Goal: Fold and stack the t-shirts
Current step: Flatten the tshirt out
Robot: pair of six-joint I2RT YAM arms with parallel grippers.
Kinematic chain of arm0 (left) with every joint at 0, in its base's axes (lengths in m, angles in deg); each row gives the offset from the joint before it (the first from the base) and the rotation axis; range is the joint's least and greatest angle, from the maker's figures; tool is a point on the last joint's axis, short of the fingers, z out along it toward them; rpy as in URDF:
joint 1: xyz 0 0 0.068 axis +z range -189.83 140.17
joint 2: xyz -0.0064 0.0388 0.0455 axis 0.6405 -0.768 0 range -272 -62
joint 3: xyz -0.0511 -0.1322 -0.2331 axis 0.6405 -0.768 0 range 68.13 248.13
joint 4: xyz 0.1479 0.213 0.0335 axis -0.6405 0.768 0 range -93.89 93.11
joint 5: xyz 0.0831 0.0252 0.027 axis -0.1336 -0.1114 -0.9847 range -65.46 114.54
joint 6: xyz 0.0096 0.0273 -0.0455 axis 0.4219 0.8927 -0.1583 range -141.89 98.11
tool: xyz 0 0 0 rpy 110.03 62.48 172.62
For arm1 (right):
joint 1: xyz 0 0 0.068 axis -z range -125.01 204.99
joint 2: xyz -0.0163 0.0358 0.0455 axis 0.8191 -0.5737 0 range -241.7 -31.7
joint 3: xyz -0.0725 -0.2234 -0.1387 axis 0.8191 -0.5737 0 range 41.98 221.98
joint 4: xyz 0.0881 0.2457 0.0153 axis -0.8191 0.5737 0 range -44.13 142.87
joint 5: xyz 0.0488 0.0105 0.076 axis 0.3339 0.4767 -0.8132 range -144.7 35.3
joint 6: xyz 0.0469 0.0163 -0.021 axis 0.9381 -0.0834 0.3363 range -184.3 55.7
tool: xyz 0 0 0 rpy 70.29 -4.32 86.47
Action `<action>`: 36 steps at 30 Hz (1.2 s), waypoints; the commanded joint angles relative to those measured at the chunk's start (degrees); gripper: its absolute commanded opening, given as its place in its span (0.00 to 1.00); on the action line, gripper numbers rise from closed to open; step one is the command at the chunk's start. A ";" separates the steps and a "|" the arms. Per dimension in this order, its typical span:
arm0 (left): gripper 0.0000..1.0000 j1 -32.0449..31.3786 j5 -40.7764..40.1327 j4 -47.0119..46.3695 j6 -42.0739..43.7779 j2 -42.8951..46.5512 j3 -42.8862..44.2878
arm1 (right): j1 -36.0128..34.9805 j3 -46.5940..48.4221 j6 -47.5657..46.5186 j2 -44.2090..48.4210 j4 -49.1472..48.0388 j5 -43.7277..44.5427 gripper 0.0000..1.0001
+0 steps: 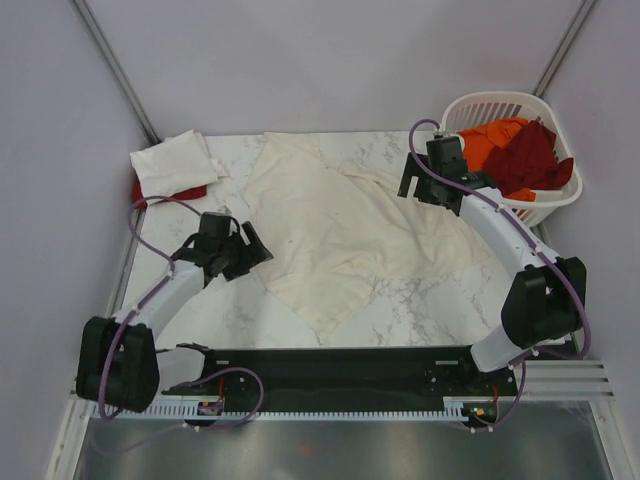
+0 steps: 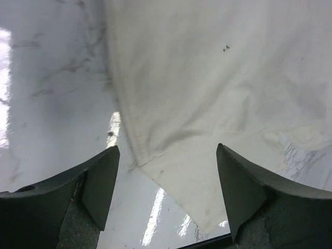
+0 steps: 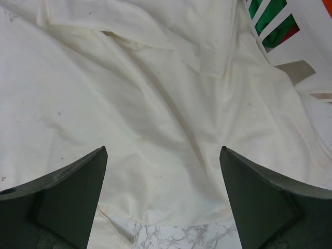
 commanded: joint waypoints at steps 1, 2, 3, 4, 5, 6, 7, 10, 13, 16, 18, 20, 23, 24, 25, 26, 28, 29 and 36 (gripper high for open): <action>0.84 7.87 0.50 9.45 -0.49 12.32 -2.02 | 0.09 0.90 -1.33 -0.31 -1.25 0.83 0.98; 0.86 8.95 -0.38 10.86 0.39 14.87 -1.85 | 0.26 0.81 -1.42 -0.66 -1.25 0.57 0.98; 0.87 10.18 -1.95 13.39 0.75 17.76 -1.32 | 0.18 0.81 -1.33 -1.01 -1.25 0.57 0.98; 0.87 10.28 -1.27 13.42 1.01 18.75 -1.23 | 0.18 0.81 -1.33 -1.71 -1.25 0.48 0.98; 0.87 10.36 -0.66 13.86 1.10 19.02 -1.14 | 0.18 0.90 -1.33 -2.07 -1.25 0.31 0.98; 0.85 10.36 1.44 14.12 0.67 19.02 -0.45 | 0.18 1.07 -1.16 -2.42 -1.25 -0.13 0.98; 0.84 10.02 2.59 13.95 0.49 19.02 -0.27 | 0.09 1.08 -1.15 -2.77 -1.25 -0.31 0.98; 0.85 5.03 -2.66 13.94 0.13 17.80 0.44 | 0.18 1.25 -0.98 -3.12 -1.25 -0.57 0.98; 0.83 2.46 -3.29 13.86 -2.58 15.95 -1.40 | 0.18 1.16 -1.15 -2.60 -1.25 -0.22 0.98; 0.83 -2.98 -5.22 10.70 -5.57 12.00 -3.78 | 0.18 0.72 -1.24 -2.25 -1.25 0.22 0.98; 0.83 -5.36 -7.06 7.63 -7.50 8.58 -4.39 | 0.18 0.64 -1.33 -2.33 -1.25 0.22 0.98; 0.82 -6.95 -7.51 5.87 -8.21 6.12 -4.48 | 0.26 0.64 -1.33 -2.16 -1.25 0.04 0.98; 0.79 -7.04 -9.09 2.09 -7.95 0.67 -4.49 | 0.26 0.37 -1.42 -1.72 -1.25 0.04 0.98; 0.78 -6.95 -9.52 0.95 -7.69 -2.30 -3.79 | 0.18 0.29 -1.51 -1.63 -1.25 0.13 0.98; 0.77 -6.95 -9.53 0.68 -7.60 -4.07 -3.35 | 0.18 0.28 -1.59 -1.63 -1.25 0.13 0.98; 0.75 -6.95 -9.44 0.07 -7.60 -5.40 -2.91 | 0.18 0.28 -1.59 -1.54 -1.25 0.04 0.98; 0.73 -7.21 -9.18 -1.69 -7.60 -8.30 -2.38 | 0.18 0.20 -1.51 -1.63 -1.25 0.04 0.98; 0.70 -7.30 -9.09 -2.22 -7.69 -8.92 -2.20 | 0.18 0.20 -1.68 -1.72 -1.34 0.04 0.98; 0.08 -7.56 -7.95 -3.89 -6.81 -8.84 -2.20 | 0.44 0.11 -1.68 -1.98 -1.16 0.13 0.98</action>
